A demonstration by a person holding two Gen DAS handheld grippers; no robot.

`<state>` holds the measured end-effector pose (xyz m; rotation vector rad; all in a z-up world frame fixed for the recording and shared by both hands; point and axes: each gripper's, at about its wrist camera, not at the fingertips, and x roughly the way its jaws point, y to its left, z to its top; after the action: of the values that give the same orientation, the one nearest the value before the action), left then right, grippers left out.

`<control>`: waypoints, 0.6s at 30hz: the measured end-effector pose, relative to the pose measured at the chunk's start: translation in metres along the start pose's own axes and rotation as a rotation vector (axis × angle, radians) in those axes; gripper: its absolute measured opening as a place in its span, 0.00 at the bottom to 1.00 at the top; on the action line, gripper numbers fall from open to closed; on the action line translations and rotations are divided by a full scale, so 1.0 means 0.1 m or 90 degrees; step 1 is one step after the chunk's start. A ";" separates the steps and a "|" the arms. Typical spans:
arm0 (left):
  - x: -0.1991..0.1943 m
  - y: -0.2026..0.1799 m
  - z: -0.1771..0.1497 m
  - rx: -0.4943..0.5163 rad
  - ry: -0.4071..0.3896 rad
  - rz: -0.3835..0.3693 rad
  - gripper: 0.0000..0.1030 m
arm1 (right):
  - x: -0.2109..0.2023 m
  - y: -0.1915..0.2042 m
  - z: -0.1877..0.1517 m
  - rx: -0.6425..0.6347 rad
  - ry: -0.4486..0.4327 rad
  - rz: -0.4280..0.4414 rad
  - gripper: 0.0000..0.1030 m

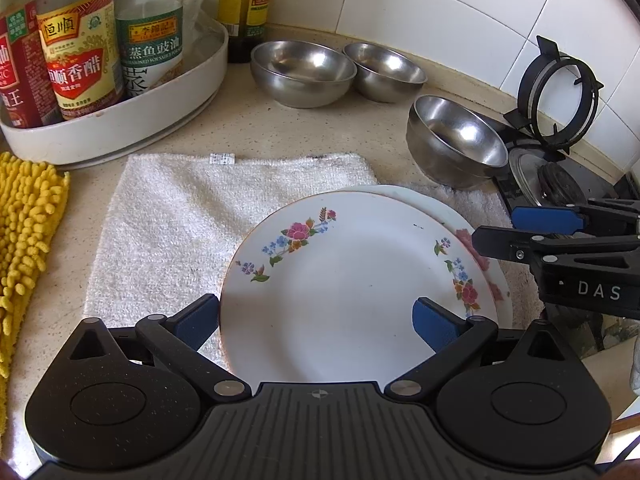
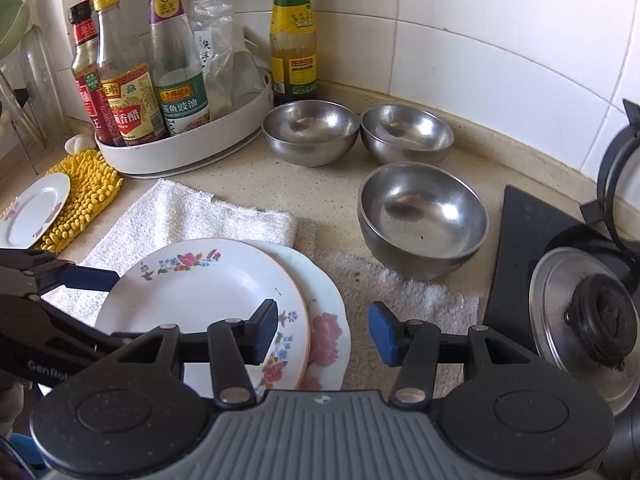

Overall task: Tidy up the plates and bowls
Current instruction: 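Move the right gripper to the plate on the yellow mat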

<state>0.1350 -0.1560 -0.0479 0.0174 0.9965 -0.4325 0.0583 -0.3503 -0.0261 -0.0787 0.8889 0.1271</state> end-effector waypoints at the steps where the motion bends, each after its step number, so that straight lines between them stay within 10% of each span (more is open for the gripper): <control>1: -0.01 0.00 -0.01 0.002 0.000 -0.001 1.00 | 0.00 0.01 0.02 -0.006 -0.003 0.000 0.57; 18: -0.43 0.75 0.01 -0.076 -0.051 0.088 1.00 | 0.14 0.68 0.39 -0.068 -0.025 0.013 0.68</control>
<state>0.1429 -0.0727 -0.0252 -0.0385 0.9346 -0.2449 0.0871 -0.2768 -0.0135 -0.1660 0.8434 0.1954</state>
